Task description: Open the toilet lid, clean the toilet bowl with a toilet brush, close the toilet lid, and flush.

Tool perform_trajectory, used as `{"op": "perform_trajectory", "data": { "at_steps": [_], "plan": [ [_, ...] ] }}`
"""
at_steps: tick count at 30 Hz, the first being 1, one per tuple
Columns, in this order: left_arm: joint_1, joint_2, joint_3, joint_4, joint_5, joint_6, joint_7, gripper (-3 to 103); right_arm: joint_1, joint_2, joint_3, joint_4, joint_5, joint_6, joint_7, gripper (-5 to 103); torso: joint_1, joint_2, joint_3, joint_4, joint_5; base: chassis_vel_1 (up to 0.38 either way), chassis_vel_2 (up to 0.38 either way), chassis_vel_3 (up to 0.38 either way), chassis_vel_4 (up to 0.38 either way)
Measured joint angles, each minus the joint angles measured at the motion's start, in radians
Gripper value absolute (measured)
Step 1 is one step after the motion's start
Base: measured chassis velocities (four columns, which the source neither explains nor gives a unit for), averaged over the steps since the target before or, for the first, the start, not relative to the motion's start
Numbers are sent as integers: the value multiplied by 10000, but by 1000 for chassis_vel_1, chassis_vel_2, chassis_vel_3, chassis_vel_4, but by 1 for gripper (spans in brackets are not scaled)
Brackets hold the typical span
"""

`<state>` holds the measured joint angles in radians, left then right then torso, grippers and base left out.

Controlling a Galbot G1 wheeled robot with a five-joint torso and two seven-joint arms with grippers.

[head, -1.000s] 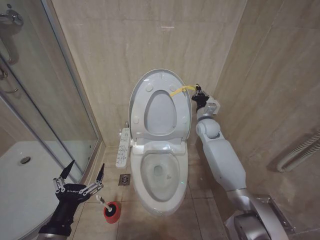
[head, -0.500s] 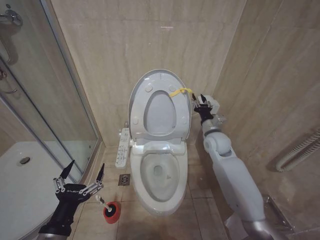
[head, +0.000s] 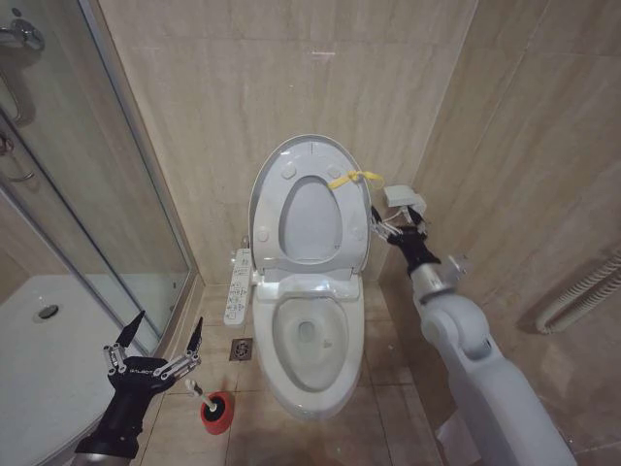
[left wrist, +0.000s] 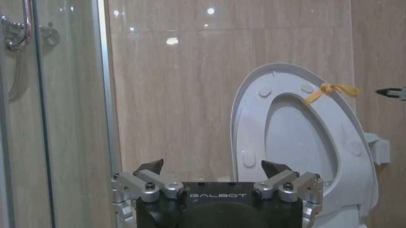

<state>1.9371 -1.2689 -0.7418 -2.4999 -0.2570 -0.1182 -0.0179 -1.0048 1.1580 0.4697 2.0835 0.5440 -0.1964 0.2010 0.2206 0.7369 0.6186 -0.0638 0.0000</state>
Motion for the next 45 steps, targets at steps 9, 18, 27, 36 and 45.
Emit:
{"op": "perform_trajectory", "data": {
  "at_steps": [9, 18, 27, 36, 45],
  "plan": [
    [1, 0, 0, 0, 0, 0, 0, 100, -2795, 22, 477, 1813, -1412, -67, 491, 100, 0, 0, 0, 1, 0, 0, 0, 0, 0],
    [0, 0, 0, 0, 0, 0, -1, 100, -5031, 644, 969, 2432, -2766, 1185, -211, 100, -1, 0, 0, -1, -1, 0, 0, 0, 0],
    [0, 0, 0, 0, 0, 0, 0, 100, -6477, 1017, 1478, 2977, -3015, 1817, -1156, 100, 0, 0, 0, 1, -1, 0, 0, 0, 0],
    [0, 1, 0, -1, 0, 0, 0, 100, -7004, 2294, 1658, 3154, -2957, 1685, -1791, 100, 0, 0, 0, 0, -1, 0, 0, 0, 0],
    [0, 0, 0, 0, 0, 0, -1, 100, -7408, 3003, 1710, 3111, -3627, 1753, -1919, 100, 1, 0, 1, -3, -2, 0, 0, 0, 0]
  ]
}}
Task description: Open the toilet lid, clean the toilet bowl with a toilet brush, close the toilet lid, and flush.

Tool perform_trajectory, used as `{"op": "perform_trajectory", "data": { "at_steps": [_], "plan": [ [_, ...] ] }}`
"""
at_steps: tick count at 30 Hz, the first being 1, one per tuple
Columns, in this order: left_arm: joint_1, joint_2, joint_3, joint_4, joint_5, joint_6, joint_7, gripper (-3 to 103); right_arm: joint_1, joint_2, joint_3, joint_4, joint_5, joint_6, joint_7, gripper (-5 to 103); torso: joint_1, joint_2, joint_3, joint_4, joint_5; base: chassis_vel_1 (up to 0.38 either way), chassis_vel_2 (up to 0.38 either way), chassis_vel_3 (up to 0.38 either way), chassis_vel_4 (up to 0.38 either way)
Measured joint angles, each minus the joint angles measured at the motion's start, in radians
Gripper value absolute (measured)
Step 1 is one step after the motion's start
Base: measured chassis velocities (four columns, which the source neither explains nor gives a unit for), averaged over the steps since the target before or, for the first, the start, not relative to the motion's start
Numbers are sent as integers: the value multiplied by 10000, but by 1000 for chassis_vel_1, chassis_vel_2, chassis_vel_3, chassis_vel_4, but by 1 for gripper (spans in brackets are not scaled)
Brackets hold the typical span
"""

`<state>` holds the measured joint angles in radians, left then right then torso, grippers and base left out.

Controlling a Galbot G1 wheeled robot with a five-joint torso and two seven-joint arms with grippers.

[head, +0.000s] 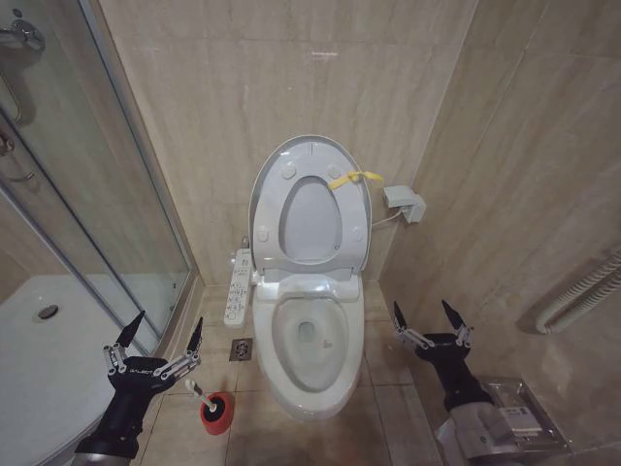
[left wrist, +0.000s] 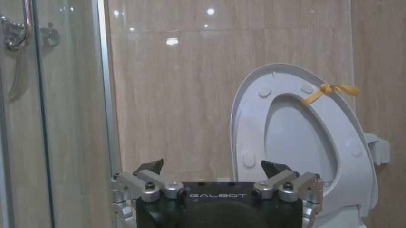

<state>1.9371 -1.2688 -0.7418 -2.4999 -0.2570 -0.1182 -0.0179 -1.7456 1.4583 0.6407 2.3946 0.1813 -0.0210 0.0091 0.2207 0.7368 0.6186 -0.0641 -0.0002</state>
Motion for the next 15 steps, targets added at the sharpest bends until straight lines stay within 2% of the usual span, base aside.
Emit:
{"op": "perform_trajectory", "data": {
  "at_steps": [15],
  "plan": [
    [0, 0, 0, 0, 0, 0, 0, 100, -81, 250, -321, 371, 96, -309, -251, 100, 0, 0, 0, 1, 1, 0, 0, 0, 0]
  ]
}}
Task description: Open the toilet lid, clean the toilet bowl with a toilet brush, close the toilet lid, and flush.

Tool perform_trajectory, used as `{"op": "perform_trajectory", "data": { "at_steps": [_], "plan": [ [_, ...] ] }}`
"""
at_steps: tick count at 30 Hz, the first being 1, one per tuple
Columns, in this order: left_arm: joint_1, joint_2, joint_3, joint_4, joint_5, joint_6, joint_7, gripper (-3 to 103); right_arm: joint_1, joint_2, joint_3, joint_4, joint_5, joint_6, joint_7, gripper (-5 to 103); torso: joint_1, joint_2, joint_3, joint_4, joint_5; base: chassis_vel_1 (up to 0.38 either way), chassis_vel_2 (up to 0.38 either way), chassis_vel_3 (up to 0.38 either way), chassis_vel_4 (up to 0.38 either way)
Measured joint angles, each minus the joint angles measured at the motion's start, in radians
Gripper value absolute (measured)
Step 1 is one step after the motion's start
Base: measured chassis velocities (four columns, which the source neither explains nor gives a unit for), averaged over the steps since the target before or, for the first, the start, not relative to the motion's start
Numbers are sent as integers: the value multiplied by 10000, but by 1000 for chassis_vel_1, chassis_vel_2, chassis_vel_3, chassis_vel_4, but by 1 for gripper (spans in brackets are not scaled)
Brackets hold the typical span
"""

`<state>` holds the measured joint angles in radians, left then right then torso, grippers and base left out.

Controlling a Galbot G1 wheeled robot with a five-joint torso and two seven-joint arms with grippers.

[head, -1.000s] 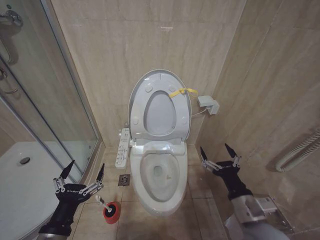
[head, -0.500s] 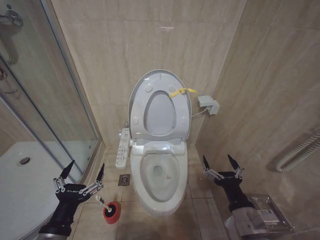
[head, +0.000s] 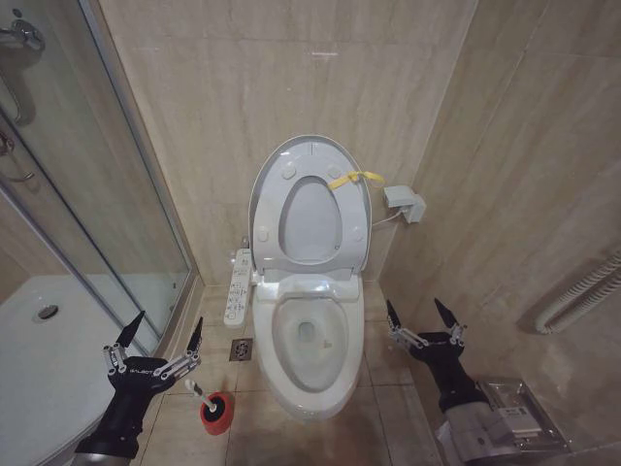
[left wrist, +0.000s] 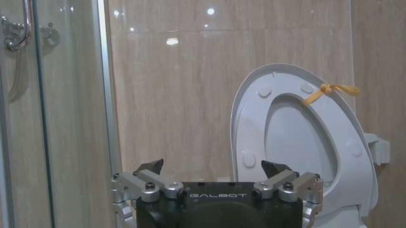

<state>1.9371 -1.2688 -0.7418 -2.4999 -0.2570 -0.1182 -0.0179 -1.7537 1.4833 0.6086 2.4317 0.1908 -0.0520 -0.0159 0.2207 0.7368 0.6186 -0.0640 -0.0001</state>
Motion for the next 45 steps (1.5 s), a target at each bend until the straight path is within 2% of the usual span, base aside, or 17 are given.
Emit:
{"op": "perform_trajectory", "data": {
  "at_steps": [7, 45],
  "plan": [
    [-1, 0, 0, 0, 0, 0, 0, 100, -94, 246, -154, 20, -192, 60, -115, 100, 0, 0, 0, 0, 0, 0, 0, 0, 0],
    [0, 0, 0, 0, 0, 0, 0, 100, -47, 129, -49, 74, -202, 120, -223, 100, 0, 0, 0, 1, 1, 0, 0, 0, 0]
  ]
}}
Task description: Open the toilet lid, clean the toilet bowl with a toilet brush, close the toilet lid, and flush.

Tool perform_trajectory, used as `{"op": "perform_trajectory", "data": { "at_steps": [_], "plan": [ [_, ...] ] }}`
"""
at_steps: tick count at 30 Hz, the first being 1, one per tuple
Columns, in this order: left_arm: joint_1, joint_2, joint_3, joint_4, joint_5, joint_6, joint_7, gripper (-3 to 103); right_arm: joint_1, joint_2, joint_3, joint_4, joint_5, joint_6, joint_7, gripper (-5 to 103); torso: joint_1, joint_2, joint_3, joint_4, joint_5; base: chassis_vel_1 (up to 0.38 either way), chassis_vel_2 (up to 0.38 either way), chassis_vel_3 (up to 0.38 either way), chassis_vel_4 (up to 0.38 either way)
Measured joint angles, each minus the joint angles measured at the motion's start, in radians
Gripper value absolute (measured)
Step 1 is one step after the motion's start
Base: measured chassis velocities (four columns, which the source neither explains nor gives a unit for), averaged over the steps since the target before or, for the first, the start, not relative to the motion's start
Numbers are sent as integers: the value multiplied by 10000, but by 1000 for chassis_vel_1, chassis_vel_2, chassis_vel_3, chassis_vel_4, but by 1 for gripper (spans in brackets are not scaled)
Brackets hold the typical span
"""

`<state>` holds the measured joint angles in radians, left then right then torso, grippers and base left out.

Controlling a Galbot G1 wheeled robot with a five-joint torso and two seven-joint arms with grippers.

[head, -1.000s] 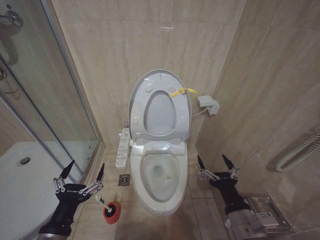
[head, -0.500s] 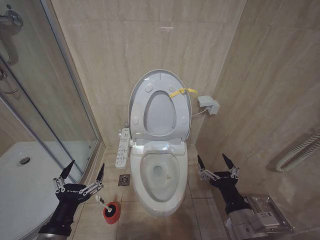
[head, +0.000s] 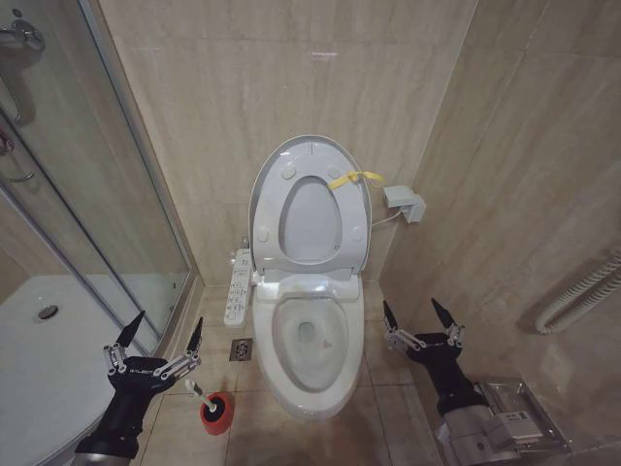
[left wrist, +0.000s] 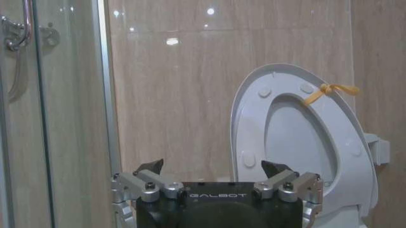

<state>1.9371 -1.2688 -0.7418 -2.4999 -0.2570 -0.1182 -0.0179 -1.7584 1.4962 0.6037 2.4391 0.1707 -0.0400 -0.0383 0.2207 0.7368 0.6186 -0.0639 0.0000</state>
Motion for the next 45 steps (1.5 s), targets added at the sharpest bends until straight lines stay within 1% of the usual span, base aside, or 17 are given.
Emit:
{"op": "perform_trajectory", "data": {
  "at_steps": [45],
  "plan": [
    [0, 0, 0, 0, 0, 0, 0, 100, 1, 0, 0, -5, 7, 0, 4, 100, 0, 0, 0, 0, 0, 0, 0, 0, 0]
  ]
}}
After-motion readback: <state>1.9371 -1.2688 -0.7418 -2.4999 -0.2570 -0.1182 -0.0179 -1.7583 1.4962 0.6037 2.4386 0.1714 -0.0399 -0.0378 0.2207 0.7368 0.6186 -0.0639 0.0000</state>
